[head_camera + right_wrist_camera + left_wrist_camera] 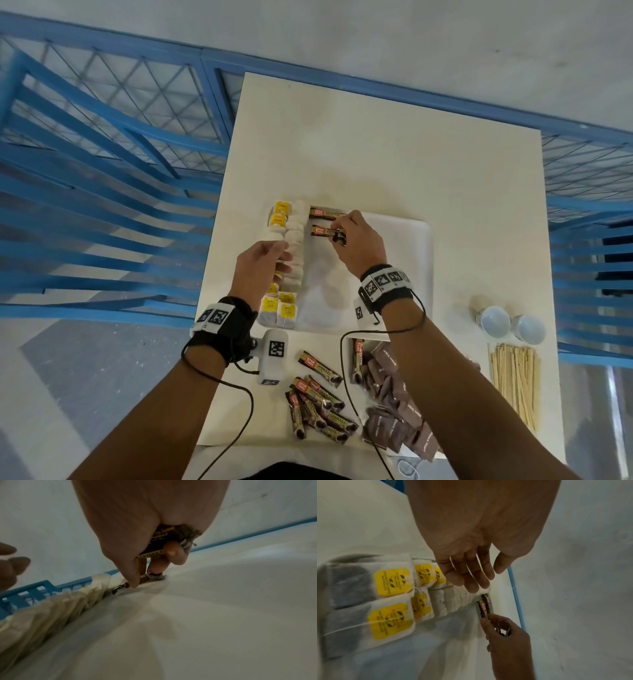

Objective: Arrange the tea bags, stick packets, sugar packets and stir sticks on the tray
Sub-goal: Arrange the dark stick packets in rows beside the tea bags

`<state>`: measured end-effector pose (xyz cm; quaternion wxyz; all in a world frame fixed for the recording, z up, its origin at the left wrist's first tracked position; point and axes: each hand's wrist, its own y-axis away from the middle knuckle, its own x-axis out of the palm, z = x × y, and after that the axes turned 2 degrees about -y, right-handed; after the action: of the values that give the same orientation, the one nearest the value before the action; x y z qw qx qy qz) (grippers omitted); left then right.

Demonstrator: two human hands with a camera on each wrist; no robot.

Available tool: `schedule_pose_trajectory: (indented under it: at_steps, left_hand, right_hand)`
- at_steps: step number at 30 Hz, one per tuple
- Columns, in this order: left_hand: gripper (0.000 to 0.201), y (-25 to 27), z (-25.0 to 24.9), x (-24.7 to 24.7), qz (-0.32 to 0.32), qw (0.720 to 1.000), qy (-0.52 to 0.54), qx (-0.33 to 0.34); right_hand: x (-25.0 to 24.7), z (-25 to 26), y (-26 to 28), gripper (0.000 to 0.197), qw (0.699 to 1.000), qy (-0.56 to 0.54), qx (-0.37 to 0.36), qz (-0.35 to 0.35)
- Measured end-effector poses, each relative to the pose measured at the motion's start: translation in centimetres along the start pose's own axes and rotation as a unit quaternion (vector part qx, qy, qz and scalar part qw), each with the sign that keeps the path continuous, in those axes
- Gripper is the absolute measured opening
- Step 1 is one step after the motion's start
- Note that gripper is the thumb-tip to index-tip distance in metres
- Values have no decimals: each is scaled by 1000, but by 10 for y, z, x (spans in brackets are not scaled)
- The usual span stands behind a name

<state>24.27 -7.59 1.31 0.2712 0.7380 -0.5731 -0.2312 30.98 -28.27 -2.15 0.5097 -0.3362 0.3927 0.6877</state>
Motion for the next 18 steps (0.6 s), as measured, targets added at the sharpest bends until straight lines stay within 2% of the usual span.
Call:
schedule_pose_trajectory:
  at_steps: [10,18]
  left_hand:
    - [10,-3,2,-1,14,1000,-14,-1]
    - [9,-3,4,3,29,999,-16,-8]
  right_hand:
    - [10,3,-12,22,1000,19,15,-7]
    - [9,9,-17,25,999,4,29,-13]
